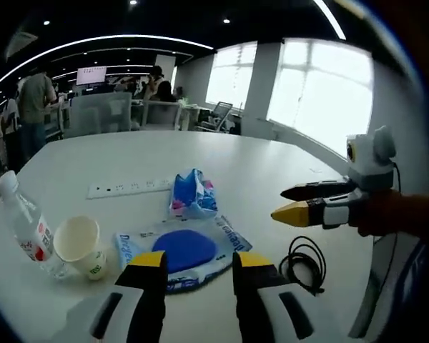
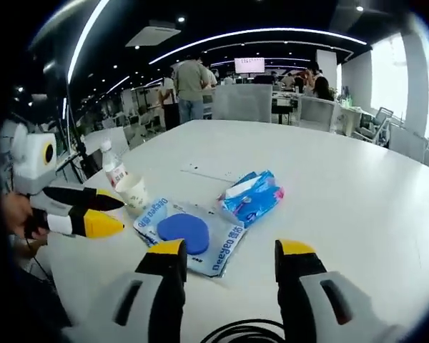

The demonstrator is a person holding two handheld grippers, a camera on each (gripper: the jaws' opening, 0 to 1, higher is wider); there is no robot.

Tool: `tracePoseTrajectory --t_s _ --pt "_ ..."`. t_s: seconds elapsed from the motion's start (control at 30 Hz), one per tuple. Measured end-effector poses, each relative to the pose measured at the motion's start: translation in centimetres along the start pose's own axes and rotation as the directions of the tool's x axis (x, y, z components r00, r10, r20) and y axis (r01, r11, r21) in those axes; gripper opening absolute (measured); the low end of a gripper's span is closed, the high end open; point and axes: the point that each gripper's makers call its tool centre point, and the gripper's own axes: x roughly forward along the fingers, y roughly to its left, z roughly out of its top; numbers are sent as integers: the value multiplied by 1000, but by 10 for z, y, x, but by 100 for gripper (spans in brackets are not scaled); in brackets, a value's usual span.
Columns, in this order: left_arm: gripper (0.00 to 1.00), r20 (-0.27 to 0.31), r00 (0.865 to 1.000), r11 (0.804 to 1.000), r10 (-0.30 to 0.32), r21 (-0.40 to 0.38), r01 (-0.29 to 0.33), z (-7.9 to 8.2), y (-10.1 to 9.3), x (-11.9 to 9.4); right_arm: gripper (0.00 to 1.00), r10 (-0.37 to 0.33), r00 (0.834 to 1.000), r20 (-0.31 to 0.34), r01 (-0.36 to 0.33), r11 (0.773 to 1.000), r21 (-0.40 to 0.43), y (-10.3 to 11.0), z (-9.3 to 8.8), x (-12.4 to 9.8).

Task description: Arrange the tabletop items into an orderly group along one side of the table until the central work area is clear of visible clutter.

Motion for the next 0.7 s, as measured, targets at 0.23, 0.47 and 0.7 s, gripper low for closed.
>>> tracePoseTrajectory --t_s 0.23,0.47,0.7 --pt "37 11 1000 999 17 -36 -17 7 -8 6 47 30 999 -14 -31 998 -53 -15 17 7" --pt "40 5 1000 998 31 -53 -30 11 -14 14 47 69 997 -33 -71 993 -89 -27 30 16" --pt "44 -13 1000 994 25 -102 -26 11 -16 26 50 110 992 -67 -119 983 -138 -37 38 32"
